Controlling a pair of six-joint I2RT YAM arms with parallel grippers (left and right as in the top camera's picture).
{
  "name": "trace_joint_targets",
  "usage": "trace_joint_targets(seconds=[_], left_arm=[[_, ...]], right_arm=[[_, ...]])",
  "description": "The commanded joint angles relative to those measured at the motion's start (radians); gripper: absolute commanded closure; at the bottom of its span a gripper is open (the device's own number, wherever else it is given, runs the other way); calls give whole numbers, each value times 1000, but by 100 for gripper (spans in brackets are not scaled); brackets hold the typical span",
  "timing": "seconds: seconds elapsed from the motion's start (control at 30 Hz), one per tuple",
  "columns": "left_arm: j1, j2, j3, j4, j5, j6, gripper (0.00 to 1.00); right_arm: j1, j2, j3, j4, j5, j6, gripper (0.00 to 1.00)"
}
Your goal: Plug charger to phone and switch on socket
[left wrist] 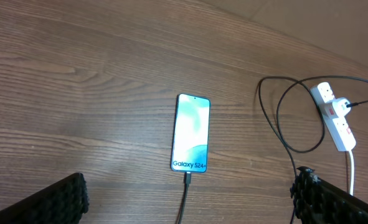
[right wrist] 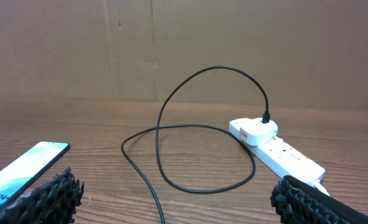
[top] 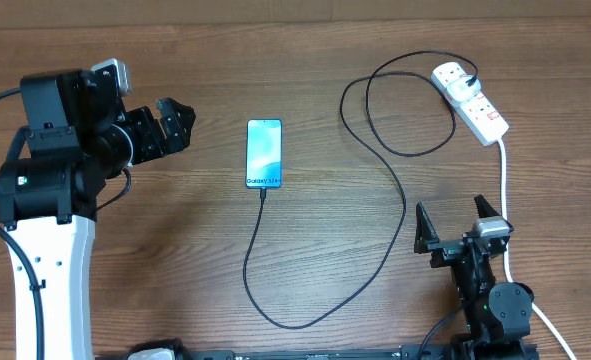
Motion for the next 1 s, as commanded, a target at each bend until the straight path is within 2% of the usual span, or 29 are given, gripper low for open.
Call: trace_joint_targets(seconds=[0.0, 0.97], left_arm=[[-1, 3, -4, 5, -6, 11, 0], [-1, 3, -4, 5, -6, 11, 0]], right_arm=[[-3, -9, -10, 2, 13, -1, 0], [-3, -9, -10, 6, 1, -2, 0]])
